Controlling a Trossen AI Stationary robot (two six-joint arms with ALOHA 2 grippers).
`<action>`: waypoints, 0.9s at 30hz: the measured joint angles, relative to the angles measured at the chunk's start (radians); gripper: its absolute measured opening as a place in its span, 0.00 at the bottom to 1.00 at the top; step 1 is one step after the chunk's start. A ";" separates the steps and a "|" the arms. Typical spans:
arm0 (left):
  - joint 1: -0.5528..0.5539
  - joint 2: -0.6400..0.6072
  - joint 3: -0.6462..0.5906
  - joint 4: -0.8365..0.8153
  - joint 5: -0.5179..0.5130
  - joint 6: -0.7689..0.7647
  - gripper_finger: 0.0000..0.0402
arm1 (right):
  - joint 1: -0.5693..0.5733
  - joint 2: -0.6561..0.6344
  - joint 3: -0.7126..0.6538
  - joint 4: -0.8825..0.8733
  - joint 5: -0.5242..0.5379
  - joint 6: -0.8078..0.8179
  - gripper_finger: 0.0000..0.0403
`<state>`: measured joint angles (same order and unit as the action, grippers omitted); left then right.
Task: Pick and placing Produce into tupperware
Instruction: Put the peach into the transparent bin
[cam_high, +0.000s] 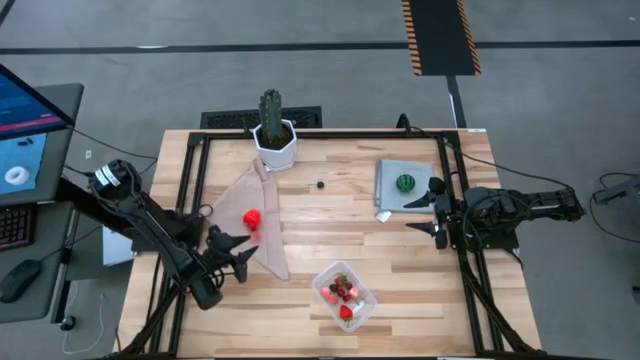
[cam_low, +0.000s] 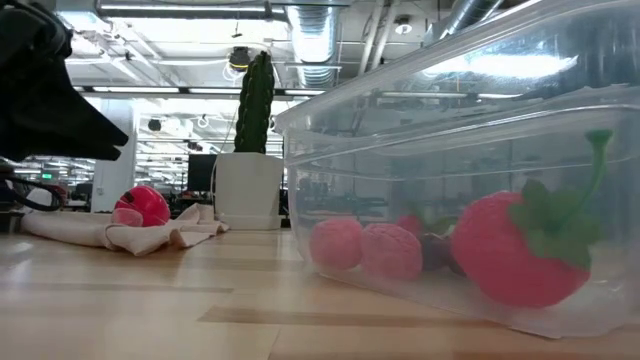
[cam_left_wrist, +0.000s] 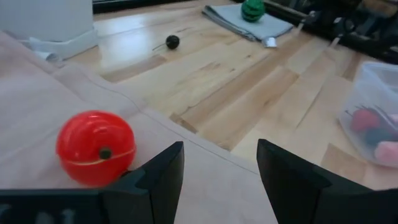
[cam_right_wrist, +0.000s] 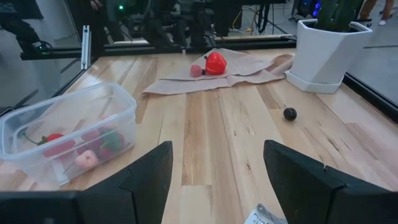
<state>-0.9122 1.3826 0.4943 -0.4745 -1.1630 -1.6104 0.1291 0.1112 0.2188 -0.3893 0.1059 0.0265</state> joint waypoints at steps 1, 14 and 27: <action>-0.003 0.005 -0.010 0.032 -0.011 0.006 0.48 | 0.000 0.000 0.000 0.000 0.000 0.000 0.68; -0.011 0.194 -0.052 0.133 -0.063 -0.139 0.48 | 0.000 0.000 0.000 0.000 0.000 0.000 0.68; -0.010 0.370 -0.052 0.131 -0.021 -0.252 0.48 | 0.000 0.000 0.000 0.000 0.000 0.000 0.68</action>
<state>-0.9226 1.7528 0.4423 -0.3433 -1.1836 -1.8626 0.1291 0.1109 0.2188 -0.3893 0.1059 0.0266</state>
